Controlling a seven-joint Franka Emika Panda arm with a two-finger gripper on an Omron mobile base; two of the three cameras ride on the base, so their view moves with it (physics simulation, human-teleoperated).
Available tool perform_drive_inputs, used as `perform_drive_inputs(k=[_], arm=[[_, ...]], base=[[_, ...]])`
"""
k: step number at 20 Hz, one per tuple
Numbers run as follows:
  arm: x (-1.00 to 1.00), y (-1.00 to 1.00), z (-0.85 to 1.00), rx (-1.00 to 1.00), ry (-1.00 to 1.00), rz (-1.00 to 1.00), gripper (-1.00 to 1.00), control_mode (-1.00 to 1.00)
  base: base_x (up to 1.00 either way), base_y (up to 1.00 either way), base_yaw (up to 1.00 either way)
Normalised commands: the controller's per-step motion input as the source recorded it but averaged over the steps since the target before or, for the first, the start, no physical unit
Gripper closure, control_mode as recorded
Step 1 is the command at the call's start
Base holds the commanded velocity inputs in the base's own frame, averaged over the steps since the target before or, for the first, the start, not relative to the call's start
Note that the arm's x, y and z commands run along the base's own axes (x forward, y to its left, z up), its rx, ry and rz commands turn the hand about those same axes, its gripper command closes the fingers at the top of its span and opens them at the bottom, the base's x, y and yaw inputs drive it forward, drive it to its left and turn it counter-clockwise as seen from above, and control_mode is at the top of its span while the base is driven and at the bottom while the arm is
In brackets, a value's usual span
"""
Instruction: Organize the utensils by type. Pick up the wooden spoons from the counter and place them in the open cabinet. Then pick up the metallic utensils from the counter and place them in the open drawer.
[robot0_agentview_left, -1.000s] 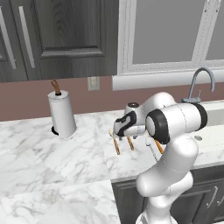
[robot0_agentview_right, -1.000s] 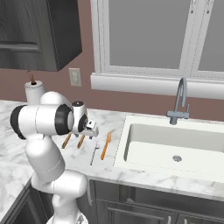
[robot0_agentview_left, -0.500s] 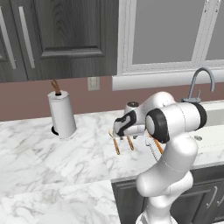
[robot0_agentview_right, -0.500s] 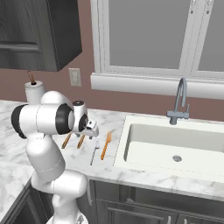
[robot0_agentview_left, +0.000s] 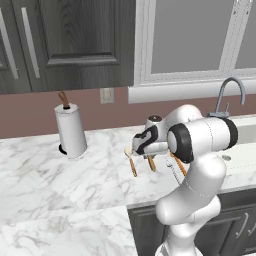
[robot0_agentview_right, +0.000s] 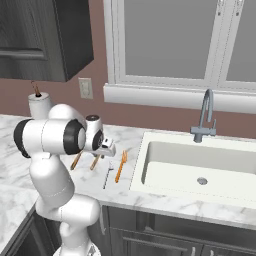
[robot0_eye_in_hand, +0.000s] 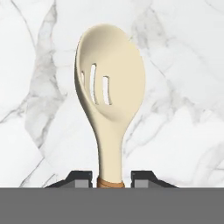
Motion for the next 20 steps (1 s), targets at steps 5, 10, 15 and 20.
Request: perform_drive_inputs(k=[5,10,15,20], arm=[[-0.11,-0.03,0.27,0.04,-0.01,0.03,1.00,-1.00],[-0.32,0.00,0.75,0.01,0.00,0.09,1.00,-1.00],[-0.54,0.05,0.74,0.00,-0.02,0.04,1.00,-1.00],[-0.53,0.04,0.57,0.00,0.00,0.00,1.00,-1.00]], base=[[0.00,0.00,0.00],[0.00,0.00,0.00],[0.00,0.00,0.00],[0.00,0.00,0.00]])
